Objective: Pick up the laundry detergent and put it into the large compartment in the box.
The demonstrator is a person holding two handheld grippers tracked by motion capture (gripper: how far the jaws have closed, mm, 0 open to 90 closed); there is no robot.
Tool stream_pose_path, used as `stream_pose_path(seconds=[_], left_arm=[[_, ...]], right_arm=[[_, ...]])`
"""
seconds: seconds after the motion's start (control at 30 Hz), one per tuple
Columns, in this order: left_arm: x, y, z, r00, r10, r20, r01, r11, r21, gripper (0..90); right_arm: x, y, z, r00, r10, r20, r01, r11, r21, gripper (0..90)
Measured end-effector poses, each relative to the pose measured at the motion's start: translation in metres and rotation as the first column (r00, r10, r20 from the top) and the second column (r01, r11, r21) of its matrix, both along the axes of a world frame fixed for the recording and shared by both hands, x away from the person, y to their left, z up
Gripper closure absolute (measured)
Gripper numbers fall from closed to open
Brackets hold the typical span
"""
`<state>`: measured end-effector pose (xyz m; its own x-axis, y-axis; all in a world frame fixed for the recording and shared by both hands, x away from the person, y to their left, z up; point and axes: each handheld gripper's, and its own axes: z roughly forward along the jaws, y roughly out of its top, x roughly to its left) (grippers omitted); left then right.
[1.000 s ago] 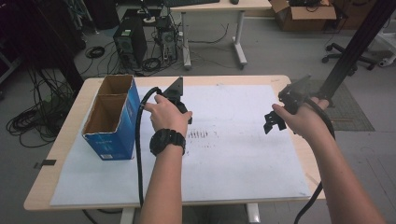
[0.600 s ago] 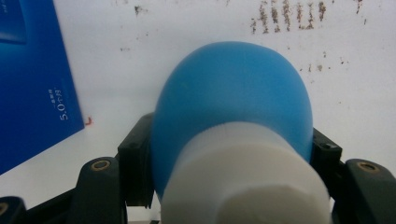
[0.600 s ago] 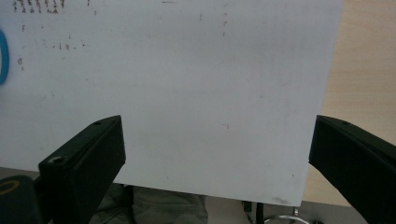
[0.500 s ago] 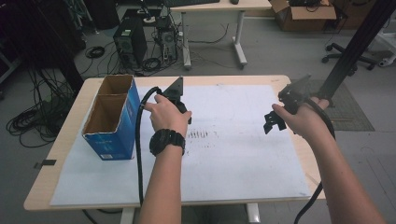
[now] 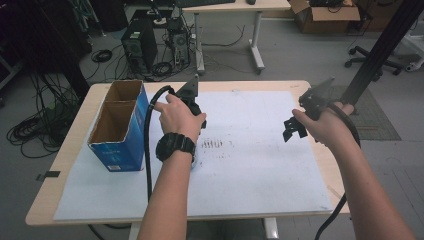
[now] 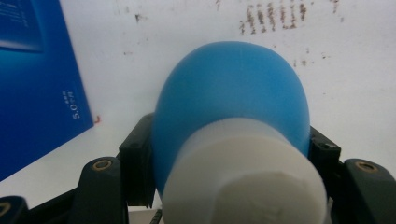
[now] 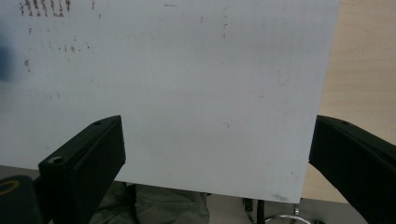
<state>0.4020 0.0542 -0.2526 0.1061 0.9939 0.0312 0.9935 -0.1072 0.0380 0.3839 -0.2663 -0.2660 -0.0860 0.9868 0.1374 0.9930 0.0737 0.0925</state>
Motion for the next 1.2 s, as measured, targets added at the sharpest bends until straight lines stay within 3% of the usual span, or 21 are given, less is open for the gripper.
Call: stream_pose_path(seconds=[0.33,0.47,0.7,0.73,0.77,0.8,0.83,0.97,1.2], left_arm=[[0.002,0.001,0.040,0.9991,-0.041,0.004,0.041,0.9991,-0.004,37.2],[0.004,0.006,0.060,0.9987,-0.046,0.022,0.047,0.9986,-0.026,37.2],[0.006,0.015,0.089,0.9977,-0.058,0.036,0.058,0.9982,-0.014,37.3],[0.006,0.019,0.099,0.9977,-0.055,0.041,0.055,0.9983,-0.017,37.3],[0.006,0.019,0.099,0.9977,-0.055,0.041,0.055,0.9983,-0.017,37.3],[0.006,0.025,0.109,0.9975,-0.053,0.047,0.054,0.9984,-0.020,37.3],[0.006,0.025,0.109,0.9975,-0.053,0.047,0.054,0.9984,-0.020,37.3],[0.007,0.042,0.135,0.9971,-0.042,0.063,0.044,0.9988,-0.022,37.3],[0.007,0.076,0.160,0.9963,0.007,0.086,-0.005,0.9996,-0.029,37.3]], right_arm=[[0.001,0.004,0.004,1.0000,0.000,-0.001,0.000,1.0000,-0.002,3.8],[0.002,0.005,0.005,1.0000,-0.002,-0.004,0.002,1.0000,-0.004,3.7],[0.003,0.008,0.004,1.0000,-0.004,-0.005,0.004,1.0000,0.001,3.8],[0.003,0.009,0.004,0.9999,-0.006,-0.008,0.006,1.0000,0.002,3.8],[0.003,0.009,0.004,0.9999,-0.006,-0.008,0.006,1.0000,0.002,3.8],[0.003,0.009,0.004,0.9999,-0.006,-0.008,0.006,1.0000,0.002,3.8],[0.003,0.009,0.004,0.9999,-0.006,-0.008,0.006,1.0000,0.002,3.8],[0.004,0.011,0.007,1.0000,-0.009,-0.002,0.009,1.0000,0.002,3.7],[0.005,0.012,0.010,0.9999,-0.010,0.001,0.010,0.9999,0.008,3.8]])
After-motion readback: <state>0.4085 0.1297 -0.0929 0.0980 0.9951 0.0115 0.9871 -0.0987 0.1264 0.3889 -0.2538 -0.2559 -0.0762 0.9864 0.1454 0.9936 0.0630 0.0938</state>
